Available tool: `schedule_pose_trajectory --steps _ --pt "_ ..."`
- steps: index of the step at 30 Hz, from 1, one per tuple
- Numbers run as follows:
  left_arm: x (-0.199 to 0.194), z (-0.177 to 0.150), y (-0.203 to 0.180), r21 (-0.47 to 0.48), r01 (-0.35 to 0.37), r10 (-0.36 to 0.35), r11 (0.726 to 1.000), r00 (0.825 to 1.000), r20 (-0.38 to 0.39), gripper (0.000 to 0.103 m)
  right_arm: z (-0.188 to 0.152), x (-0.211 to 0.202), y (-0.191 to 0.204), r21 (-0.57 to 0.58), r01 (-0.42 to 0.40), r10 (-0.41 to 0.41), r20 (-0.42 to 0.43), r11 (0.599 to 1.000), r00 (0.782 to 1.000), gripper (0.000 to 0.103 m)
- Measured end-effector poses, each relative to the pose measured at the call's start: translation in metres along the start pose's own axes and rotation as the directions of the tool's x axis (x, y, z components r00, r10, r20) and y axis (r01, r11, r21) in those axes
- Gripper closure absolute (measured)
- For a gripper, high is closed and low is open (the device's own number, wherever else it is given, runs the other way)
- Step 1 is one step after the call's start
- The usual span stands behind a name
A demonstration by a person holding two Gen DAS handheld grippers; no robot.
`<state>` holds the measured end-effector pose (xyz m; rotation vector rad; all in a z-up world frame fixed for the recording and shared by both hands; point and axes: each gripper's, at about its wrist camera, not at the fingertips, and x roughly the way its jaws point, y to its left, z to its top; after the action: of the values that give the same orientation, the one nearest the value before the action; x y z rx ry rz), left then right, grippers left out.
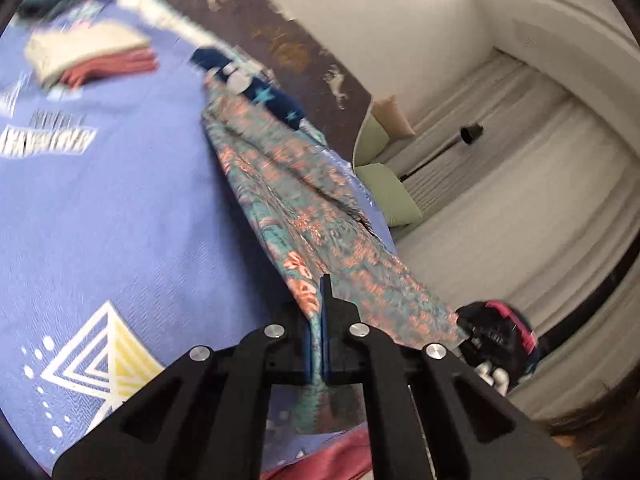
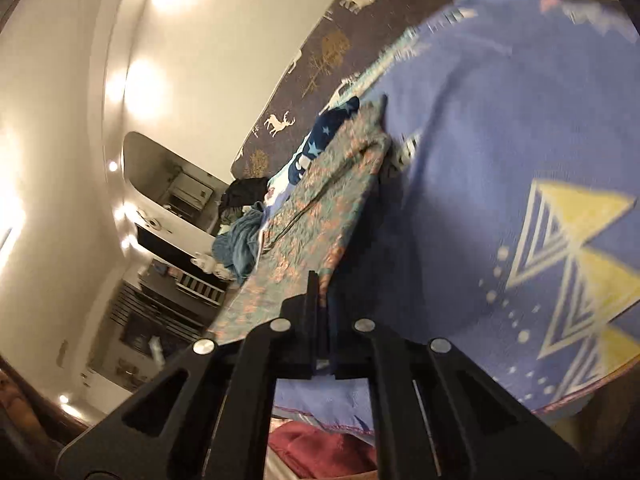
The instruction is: Fold small clothes
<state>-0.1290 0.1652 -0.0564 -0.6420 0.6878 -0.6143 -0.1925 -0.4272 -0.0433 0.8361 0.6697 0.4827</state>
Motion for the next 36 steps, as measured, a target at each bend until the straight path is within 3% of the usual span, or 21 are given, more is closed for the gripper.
schedule_pose_trajectory --steps 2,8,12,23,30,36 --pt "0.001 -0.001 -0.009 0.043 -0.032 0.033 0.999 0.999 -0.01 0.1 0.001 -0.001 0.005 -0.024 0.022 -0.022 -0.006 0.999 1.0 0.1" --pt "0.016 -0.012 0.011 -0.026 -0.107 0.104 0.994 0.991 -0.084 0.1 -0.003 0.008 -0.004 0.018 0.024 -0.023 -0.023 1.0 0.999 0.1" --pt "0.011 -0.002 -0.002 0.01 -0.105 0.106 0.994 0.993 -0.059 0.1 0.005 0.018 0.011 -0.01 0.024 -0.025 -0.024 1.0 0.999 0.1" --pt "0.008 0.058 -0.046 0.132 -0.09 0.082 0.987 0.994 0.066 0.1 0.067 0.04 0.064 -0.149 -0.039 0.045 0.031 0.988 0.999 0.099" --pt "0.018 0.108 -0.057 0.133 -0.116 0.099 0.984 0.987 0.128 0.1 0.121 0.072 0.084 -0.198 -0.025 0.038 0.062 0.98 0.997 0.099" --pt "0.041 0.153 -0.063 0.159 -0.143 0.121 0.977 0.983 0.137 0.1 0.163 0.105 0.097 -0.239 0.006 0.016 0.093 0.971 0.996 0.099"
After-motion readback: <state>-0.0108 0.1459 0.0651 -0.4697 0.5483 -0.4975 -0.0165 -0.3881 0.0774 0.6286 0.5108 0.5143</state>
